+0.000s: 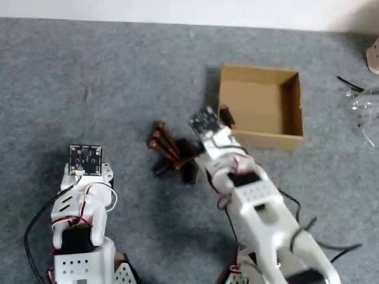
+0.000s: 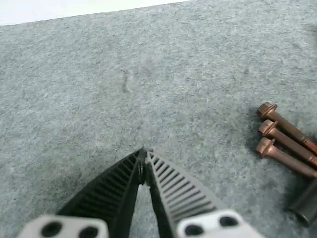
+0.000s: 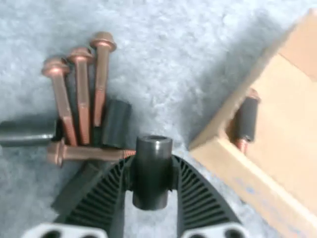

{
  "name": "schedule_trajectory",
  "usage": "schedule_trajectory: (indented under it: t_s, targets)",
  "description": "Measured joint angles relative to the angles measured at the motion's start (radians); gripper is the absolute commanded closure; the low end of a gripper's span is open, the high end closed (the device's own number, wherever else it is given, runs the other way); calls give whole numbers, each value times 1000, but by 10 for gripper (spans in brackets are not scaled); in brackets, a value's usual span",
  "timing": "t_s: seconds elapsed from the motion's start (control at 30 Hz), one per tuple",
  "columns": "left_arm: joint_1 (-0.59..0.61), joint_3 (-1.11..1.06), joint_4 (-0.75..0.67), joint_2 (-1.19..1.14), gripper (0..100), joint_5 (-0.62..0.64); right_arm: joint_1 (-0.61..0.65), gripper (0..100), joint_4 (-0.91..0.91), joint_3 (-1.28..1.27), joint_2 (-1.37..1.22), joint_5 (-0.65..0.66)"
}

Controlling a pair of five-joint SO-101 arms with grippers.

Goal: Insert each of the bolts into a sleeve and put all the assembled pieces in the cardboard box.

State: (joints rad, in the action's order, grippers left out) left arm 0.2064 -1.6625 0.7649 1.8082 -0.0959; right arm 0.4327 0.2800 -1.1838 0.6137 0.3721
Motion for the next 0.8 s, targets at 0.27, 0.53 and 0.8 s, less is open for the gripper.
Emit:
schedule_trajectory:
  t_s: [0.27,0.53,0.8]
  targets:
    - [0,0,0,0,989,0,-61,995,-8,-284,411,-14]
    - [0,0,0,0,989,0,-227,995,38,-482,812,-176]
    - [0,0,0,0,989,0,-276,995,400,-486,1186,-264]
